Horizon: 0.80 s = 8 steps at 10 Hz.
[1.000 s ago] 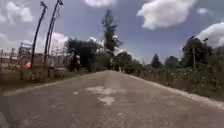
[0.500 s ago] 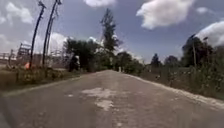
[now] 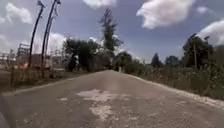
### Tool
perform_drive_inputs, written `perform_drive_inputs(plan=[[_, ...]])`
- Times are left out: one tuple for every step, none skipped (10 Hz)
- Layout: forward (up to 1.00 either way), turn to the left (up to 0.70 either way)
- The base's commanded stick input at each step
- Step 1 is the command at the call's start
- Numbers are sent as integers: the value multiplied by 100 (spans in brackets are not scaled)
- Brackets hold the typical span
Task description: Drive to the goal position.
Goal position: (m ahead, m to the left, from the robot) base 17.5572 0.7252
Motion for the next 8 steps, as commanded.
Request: perform_drive_inputs(plan=[[50,34],[50,50],[50,32],[50,0],[50,0],[50,0],[50,0],[50,0]])
